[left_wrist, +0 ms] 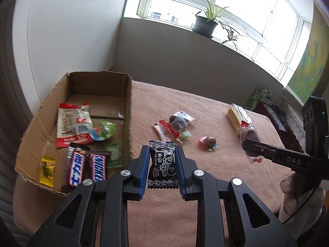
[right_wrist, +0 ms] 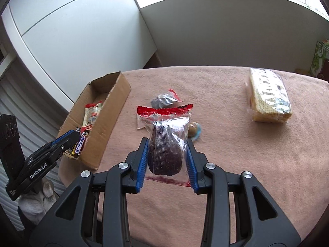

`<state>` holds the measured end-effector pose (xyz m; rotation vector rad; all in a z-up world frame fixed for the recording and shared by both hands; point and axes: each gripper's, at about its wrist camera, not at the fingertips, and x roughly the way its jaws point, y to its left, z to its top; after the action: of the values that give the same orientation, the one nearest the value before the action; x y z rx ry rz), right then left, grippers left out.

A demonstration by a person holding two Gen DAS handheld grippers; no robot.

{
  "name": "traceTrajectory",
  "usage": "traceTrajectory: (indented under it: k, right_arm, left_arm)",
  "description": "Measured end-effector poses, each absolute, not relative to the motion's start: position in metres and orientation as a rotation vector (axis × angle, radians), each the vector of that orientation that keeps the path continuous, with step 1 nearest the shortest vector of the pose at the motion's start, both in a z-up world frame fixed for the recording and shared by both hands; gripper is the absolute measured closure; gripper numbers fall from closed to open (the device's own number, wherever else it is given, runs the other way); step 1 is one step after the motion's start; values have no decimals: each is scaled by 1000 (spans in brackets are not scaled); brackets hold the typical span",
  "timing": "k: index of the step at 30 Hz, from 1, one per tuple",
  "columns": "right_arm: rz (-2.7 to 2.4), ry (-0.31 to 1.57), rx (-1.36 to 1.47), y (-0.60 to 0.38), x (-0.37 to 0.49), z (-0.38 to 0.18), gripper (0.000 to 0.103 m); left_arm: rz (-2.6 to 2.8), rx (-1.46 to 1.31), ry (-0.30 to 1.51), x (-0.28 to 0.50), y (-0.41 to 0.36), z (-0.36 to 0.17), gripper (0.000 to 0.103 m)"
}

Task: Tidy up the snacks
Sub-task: 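Carry both snacks over the box and open both tools to release them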

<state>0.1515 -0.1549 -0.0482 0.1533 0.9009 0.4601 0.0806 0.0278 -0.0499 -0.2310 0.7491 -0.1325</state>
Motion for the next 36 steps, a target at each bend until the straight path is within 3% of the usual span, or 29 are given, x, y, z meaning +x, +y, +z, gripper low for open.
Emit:
traceTrajectory:
  k: [14,33,36]
  right_arm:
    - [630,855,33,-37,178,-23,67]
    - [700,905,-46,51,224,-45,66]
    - [694,888,-41,50,225,-43,44]
  left_arm:
    - [44,-237,703,78,107,-47,80]
    - [69,-233,718,87,124,-59,80]
    - [74,-242,716,87,127,-58,79]
